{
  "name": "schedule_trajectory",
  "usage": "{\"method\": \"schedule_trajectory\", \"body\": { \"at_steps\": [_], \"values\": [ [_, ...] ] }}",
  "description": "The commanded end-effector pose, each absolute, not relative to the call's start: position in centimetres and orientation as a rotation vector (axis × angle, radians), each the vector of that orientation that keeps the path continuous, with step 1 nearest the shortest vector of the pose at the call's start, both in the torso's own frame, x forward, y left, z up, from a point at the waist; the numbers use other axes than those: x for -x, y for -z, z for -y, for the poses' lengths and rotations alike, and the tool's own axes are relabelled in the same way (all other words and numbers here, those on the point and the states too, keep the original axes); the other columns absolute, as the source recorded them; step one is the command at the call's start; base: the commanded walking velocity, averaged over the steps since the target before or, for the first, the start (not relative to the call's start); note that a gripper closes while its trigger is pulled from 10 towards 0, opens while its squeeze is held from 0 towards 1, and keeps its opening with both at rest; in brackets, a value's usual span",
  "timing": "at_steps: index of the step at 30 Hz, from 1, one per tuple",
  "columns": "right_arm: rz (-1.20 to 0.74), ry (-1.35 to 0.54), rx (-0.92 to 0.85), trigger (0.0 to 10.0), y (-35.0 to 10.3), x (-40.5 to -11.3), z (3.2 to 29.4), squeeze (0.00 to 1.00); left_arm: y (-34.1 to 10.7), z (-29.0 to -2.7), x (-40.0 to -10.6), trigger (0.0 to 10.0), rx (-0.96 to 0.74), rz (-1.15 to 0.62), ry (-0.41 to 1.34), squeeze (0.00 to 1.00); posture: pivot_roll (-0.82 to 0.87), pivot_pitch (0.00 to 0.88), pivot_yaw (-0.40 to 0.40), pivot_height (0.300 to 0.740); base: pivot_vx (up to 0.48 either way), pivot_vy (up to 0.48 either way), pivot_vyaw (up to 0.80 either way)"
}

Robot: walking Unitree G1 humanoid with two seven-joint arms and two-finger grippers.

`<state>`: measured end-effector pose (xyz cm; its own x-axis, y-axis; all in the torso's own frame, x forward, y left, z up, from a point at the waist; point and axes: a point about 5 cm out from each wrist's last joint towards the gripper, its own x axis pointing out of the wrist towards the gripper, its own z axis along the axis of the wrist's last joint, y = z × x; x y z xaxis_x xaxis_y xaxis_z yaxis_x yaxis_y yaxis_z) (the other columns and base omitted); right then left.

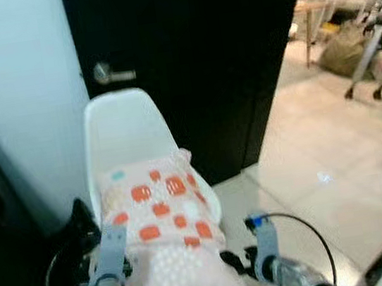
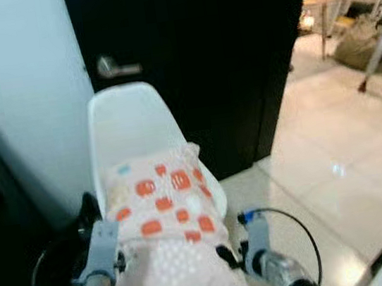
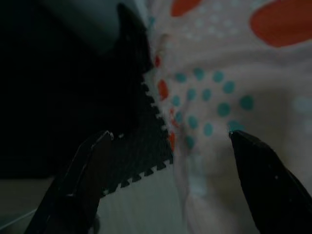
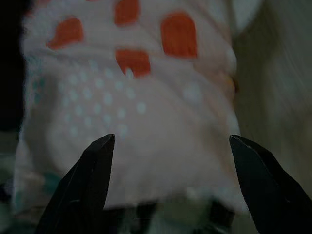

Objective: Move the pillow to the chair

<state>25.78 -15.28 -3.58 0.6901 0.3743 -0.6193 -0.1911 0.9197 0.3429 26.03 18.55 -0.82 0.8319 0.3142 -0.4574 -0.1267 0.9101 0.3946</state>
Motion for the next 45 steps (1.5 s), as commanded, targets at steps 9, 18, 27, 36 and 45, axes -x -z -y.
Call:
{"method": "schedule_trajectory", "body": {
  "at_steps": [9, 18, 27, 36, 45],
  "values": [
    [-0.876, -0.249, -0.198, 10.0, 5.9, -22.7, 16.0, 0.00, 2.1, -18.3, -25.4, 10.0, -0.388, -0.588, -0.198, 0.00, 0.15, 0.000, -0.108, 0.740, -0.306, 0.000, 0.00],
    [-1.001, -0.196, -0.102, 10.0, 7.9, -19.6, 16.6, 0.00, 4.4, -18.5, -23.5, 10.0, -0.424, -0.693, -0.152, 0.00, 0.15, 0.000, -0.094, 0.740, -0.306, 0.000, 0.00],
    [-1.140, -0.161, -0.004, 10.0, 9.7, -16.0, 16.7, 0.00, 7.2, -18.4, -20.3, 10.0, -0.462, -0.879, -0.031, 0.00, 0.15, 0.000, -0.078, 0.740, -0.128, 0.000, -0.59],
    [-1.183, -0.149, 0.039, 10.0, 10.1, -15.1, 17.0, 0.00, 9.6, -20.0, -15.4, 10.0, -0.487, -1.098, -0.006, 0.00, 0.12, 0.000, -0.058, 0.740, 0.000, 0.000, -0.76],
    [-1.195, -0.184, 0.105, 10.0, 10.1, -15.1, 17.1, 0.00, 10.8, -21.7, -10.7, 10.0, -0.384, -1.259, -0.113, 0.00, 0.10, 0.000, -0.046, 0.740, 0.000, 0.000, -0.75]
  ]
}}
